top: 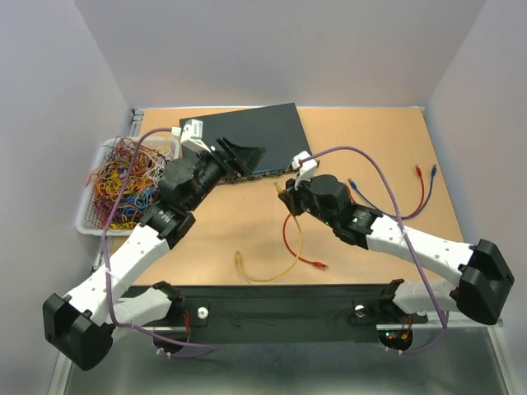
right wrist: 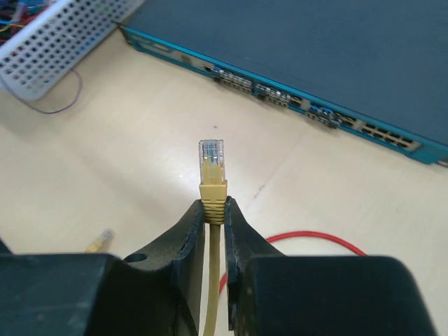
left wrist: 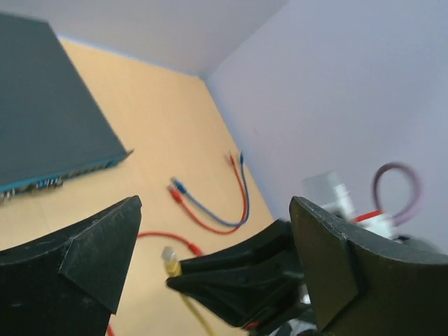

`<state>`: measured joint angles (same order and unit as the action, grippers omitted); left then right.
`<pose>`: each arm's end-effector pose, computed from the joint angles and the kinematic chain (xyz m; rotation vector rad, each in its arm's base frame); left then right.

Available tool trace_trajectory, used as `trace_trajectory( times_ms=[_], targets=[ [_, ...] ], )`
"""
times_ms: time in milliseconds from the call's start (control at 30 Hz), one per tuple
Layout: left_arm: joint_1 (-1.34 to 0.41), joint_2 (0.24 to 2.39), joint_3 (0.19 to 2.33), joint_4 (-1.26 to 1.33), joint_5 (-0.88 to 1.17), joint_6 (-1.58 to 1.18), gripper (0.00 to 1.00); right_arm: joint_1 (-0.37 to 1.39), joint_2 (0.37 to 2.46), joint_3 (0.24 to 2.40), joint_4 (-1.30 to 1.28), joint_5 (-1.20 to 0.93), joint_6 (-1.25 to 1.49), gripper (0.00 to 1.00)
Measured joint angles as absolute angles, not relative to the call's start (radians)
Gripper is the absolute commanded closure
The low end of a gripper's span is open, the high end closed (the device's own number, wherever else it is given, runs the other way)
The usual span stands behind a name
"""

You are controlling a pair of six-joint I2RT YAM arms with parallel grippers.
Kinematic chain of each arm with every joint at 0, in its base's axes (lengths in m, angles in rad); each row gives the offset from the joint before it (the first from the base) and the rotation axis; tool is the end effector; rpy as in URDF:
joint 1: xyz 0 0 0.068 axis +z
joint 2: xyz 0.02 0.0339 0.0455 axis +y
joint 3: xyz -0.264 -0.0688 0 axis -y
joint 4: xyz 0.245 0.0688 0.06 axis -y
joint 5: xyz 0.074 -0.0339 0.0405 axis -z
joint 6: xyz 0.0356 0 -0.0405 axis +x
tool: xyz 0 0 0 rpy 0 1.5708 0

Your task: Insert the plug into the switch port

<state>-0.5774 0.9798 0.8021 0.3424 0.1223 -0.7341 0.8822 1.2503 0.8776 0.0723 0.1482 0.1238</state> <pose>0.1924 -0.1306 0.3664 -0.0094 1.5127 -1.1588 0.1891 0.2215 0.2984 -0.6075 1.8058 0.5522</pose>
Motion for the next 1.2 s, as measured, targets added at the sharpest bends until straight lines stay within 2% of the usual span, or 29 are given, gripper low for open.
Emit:
trace_trajectory(
  times_ms=[233,333,467,767,1033,1200],
  targets=[
    [-0.577,0.974,1.024,0.331,0.070,-0.810,0.01,0.758,1.298,0.822,0.072,0.215,0.200,1.00],
    [-0.582,0.978,1.120,0.331,0.069,-0.852,0.01,0.626,1.389,0.825,0.073,0.195,0.237,1.00],
    [-0.586,0.974,1.190,0.332,0.049,-0.877,0.01,0.543,1.529,0.854,0.039,0.199,0.252,1.00],
    [-0.588,0.986,1.209,0.302,0.018,-0.882,0.01,0.529,1.737,0.999,0.027,0.122,0.277,1.00],
    [-0.588,0.991,1.209,0.248,-0.034,-0.860,0.01,0.521,1.804,1.037,0.026,0.101,0.282,1.00],
    [-0.588,0.951,1.156,0.216,-0.140,-0.749,0.01,0.496,1.824,1.069,0.025,0.096,0.280,1.00]
  ],
)
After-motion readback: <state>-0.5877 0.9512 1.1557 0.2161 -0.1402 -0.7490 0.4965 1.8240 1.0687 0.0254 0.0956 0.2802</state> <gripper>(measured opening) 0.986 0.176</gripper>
